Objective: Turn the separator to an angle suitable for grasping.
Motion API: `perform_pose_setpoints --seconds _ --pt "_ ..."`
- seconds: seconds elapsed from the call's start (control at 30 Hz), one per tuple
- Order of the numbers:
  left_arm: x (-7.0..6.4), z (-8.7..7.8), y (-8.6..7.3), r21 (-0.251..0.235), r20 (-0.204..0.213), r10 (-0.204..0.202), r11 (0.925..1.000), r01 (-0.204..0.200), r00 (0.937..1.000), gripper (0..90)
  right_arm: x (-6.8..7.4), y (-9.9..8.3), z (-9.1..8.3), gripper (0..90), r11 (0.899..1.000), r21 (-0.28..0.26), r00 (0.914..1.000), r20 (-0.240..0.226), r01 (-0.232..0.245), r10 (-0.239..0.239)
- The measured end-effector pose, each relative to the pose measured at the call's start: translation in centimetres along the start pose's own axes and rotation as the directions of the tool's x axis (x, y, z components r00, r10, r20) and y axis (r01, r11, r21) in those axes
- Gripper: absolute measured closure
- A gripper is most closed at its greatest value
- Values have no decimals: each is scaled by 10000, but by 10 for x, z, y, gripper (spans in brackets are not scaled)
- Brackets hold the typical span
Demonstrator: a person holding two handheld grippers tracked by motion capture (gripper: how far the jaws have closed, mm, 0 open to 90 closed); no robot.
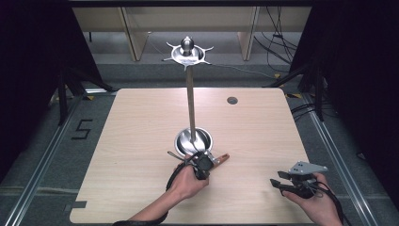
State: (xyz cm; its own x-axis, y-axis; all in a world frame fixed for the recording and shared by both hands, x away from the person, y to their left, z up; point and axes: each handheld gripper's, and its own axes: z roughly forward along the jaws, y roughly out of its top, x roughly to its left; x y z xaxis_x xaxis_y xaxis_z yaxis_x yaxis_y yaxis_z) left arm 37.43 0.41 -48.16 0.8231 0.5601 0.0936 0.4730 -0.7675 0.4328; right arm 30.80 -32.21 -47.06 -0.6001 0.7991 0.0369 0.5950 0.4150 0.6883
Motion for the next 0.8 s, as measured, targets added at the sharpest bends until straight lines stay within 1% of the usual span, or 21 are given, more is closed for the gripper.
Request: perform_pose_setpoints --seconds 0.03,0.07,0.1,0.13,0.17,0.2,0.23,0.3,0.33,0.37,0.4,0.43,0.5,0.53,0.57,0.63,0.67,0.73,0.77,0.8 --pt "-5 1 -2 108 219 -711 9974 709 9972 893 0 0 0 542 10000 14 10000 -12 -35 35" --pt "-1 1 -1 183 80 -123 9998 122 9999 893 0 0 0 541 10000 2 10000 -8 12 -12" --pt "0 2 -2 177 150 -223 9996 220 9996 893 0 0 0 541 10000 2 10000 -8 12 -12" --pt "1 2 -2 185 66 -159 9997 158 9999 893 0 0 0 540 10000 7 10000 -13 6 -6" --pt "0 1 -3 263 54 -249 9993 248 9997 893 -2 0 2 540 9994 -193 9996 57 291 -290" --pt "1 1 -4 235 55 -331 9992 330 9994 893 -1 0 1 539 9999 -130 9999 26 114 -114" --pt "0 1 -5 269 5 -397 9989 396 9992 893 0 0 1 539 9998 -137 9999 33 114 -114" --pt "1 0 -7 309 -43 -381 9988 382 9993 893 0 0 1 539 9999 -127 10000 48 59 -58" --pt "2 0 -9 268 -49 -467 9985 468 9989 893 -1 0 1 539 9997 -154 9998 38 189 -188" --pt "3 -2 -12 314 -44 -655 9974 656 9978 893 -2 0 1 539 9994 -145 9995 39 321 -320" --pt "3 -2 -12 314 -44 -655 9974 656 9978 893 -1 -1 1 539 9996 -179 9998 47 195 -195" --pt "5 -4 -15 346 -54 -809 9961 811 9967 893 0 0 1 539 9999 -100 10000 3 61 -61" --pt "5 -5 -17 345 -81 -859 9957 861 9963 893 0 0 1 539 10000 -86 10000 7 -5 5" --pt "6 -6 -19 375 -96 -866 9955 869 9962 893 0 0 1 538 9998 -131 9999 24 121 -121" --pt "7 -7 -20 427 -102 -829 9956 833 9965 893 0 0 1 538 9998 -130 9999 27 124 -123" --pt "8 -9 -24 370 -139 -901 9952 905 9958 893 0 0 1 538 9999 -113 9999 19 127 -127" --pt "10 -10 -27 416 -94 -878 9952 881 9961 893 -2 0 2 538 9994 -159 9995 37 301 -301" --pt "10 -11 -28 446 -114 -813 9957 817 9966 893 -2 0 2 537 9994 -157 9996 35 298 -298" --pt "10 -12 -29 428 -142 -876 9952 881 9961 893 -3 0 2 537 9988 -179 9989 82 458 -457" --pt "10 -14 -30 500 -150 -807 9954 813 9966 893 -3 0 2 537 9988 -179 9989 82 458 -457"
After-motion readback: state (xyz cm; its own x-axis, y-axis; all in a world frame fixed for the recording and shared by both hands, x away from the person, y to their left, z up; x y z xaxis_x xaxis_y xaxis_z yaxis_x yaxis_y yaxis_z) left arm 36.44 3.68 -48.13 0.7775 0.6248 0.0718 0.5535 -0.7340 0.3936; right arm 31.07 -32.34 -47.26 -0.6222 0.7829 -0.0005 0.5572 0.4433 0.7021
